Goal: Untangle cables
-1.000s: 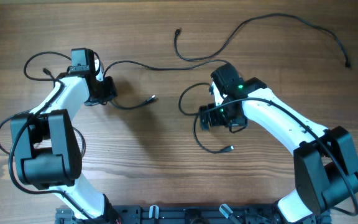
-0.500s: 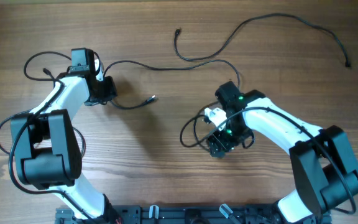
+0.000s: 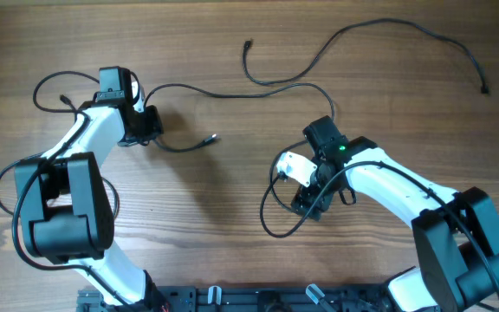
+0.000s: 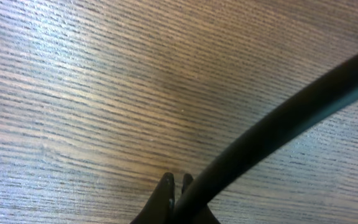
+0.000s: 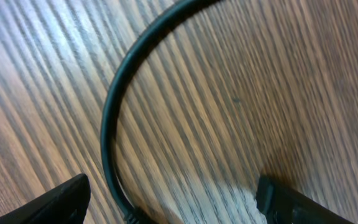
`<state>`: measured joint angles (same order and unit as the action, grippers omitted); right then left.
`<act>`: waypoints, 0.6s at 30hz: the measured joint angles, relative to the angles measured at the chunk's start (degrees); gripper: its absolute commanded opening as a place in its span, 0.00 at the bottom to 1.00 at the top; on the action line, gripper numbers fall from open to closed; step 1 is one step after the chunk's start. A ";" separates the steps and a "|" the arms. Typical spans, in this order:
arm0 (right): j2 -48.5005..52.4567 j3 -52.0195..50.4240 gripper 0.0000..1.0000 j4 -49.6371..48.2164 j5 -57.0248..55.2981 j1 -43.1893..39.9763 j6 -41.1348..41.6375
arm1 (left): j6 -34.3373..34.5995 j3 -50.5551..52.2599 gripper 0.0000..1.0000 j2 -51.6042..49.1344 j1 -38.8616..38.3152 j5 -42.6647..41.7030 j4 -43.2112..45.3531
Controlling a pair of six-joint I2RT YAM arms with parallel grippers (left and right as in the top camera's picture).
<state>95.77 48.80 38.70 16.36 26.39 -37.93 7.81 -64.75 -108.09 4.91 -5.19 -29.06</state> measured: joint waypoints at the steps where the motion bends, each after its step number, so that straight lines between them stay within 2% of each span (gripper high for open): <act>1: 0.02 -0.02 0.87 -0.26 0.98 -0.04 -1.11 | 0.00 -0.02 0.04 0.00 0.00 0.00 0.20; 6: 0.46 -0.13 0.85 -0.35 5.14 0.63 -3.34 | 0.00 0.00 0.04 0.00 -0.02 0.00 1.33; 9: 0.48 -0.35 0.77 -0.26 6.25 4.26 -4.02 | 0.00 0.00 0.04 0.00 0.00 0.00 2.14; 10: 0.55 -0.33 0.73 -0.33 6.16 5.73 -4.00 | 0.00 0.00 0.04 0.00 0.00 0.00 2.36; 15: 0.37 -0.28 0.71 -1.36 0.11 11.72 -2.49 | 0.00 0.00 0.04 0.00 0.00 0.00 4.68; 18: 0.26 -0.28 0.58 -2.45 -3.58 13.42 0.98 | 0.00 -0.02 0.04 0.00 0.00 0.00 5.14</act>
<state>96.03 48.51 36.25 12.78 39.81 -36.95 7.81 -64.77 -108.09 4.91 -5.19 -23.92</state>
